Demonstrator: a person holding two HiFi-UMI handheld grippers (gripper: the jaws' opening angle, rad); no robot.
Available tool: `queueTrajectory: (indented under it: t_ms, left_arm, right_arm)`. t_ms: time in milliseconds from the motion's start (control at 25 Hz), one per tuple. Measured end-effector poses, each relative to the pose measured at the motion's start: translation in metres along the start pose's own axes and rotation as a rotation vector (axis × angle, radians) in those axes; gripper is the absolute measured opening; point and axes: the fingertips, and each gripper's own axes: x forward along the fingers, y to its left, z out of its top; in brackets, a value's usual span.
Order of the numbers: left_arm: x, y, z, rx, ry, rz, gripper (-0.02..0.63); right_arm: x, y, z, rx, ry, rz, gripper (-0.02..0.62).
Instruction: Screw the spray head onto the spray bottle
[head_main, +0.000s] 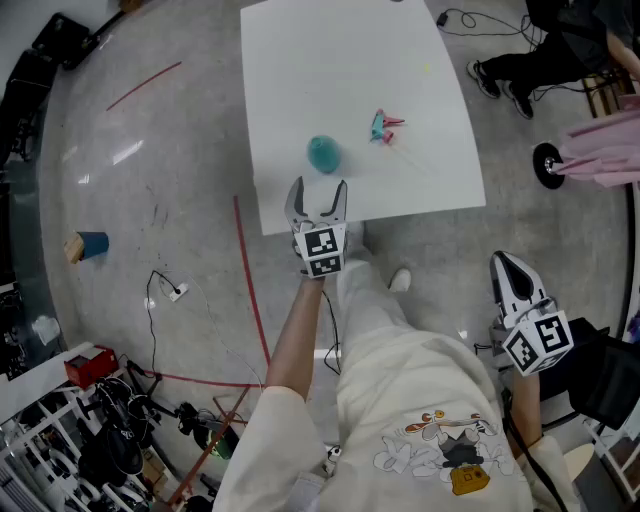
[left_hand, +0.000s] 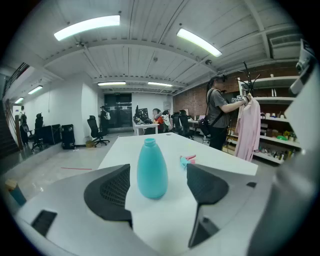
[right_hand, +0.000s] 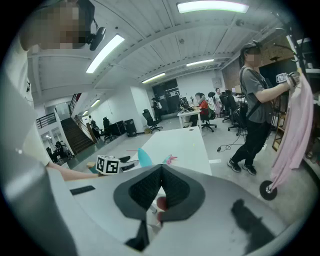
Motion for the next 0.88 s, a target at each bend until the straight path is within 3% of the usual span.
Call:
queueTrajectory:
  t_ms: [200,480,640,880]
  left_arm:
    - [0.065,0.021,-0.010,-0.026,0.034,-0.018,0.348]
    - [0.115,0.030,-0.032,-0.005,0.089,-0.030,0.363]
    - [0.133,0.040,-0.048,-0.020,0.112,-0.050,0.383]
    - [0.136,0.032,-0.032,0.002,0.087,-0.055,0.414]
  right_arm:
    - [0.032,0.027,0.038,-0.030,-0.019,0.017,-0.003]
    - [0.054,0.037,0.060,0.050,-0.058,0.019,-0.003]
    - [0.070,0.045,0.071,0.037,-0.053,0.021,-0.003]
    - [0.069,0.048,0.075,0.036,-0.048,0.035,-0.003]
